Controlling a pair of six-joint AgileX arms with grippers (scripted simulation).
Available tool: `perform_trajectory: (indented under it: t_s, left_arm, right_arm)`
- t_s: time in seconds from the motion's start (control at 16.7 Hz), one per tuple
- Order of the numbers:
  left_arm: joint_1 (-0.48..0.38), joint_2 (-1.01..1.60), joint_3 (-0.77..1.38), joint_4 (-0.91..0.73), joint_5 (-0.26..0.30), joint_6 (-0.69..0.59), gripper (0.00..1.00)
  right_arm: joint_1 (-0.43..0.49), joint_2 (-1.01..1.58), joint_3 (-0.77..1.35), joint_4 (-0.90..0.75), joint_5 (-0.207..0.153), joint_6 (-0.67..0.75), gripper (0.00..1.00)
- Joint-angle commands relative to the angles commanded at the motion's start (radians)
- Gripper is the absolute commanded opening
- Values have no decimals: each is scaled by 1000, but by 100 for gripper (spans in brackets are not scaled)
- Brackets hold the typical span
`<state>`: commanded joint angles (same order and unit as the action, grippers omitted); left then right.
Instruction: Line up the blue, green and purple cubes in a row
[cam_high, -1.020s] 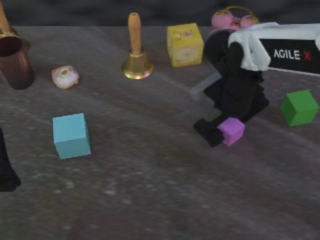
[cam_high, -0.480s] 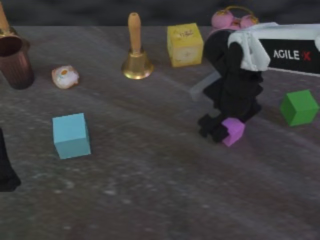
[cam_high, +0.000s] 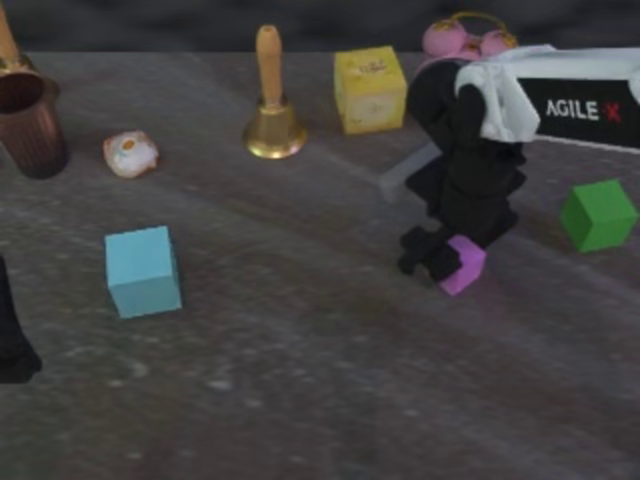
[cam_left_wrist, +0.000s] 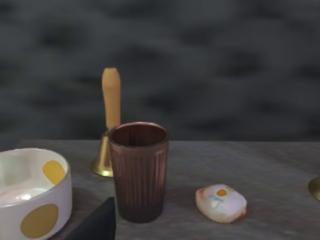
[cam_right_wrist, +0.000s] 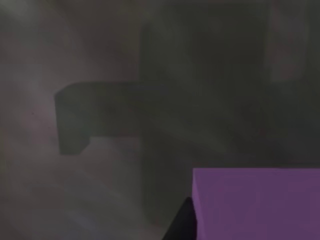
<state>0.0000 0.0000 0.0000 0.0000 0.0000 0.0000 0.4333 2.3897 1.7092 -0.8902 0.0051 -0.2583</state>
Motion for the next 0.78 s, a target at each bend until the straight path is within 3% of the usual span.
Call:
perform_trajectory:
  t_s: [0.36,0.78]
  left_arm:
    - [0,0,0,0,0,0,100]
    - [0,0,0,0,0,0,100]
  right_arm:
    - [2,-37,23,-29,-8,3,0]
    - [7,-115,149,-237,-9,4,0]
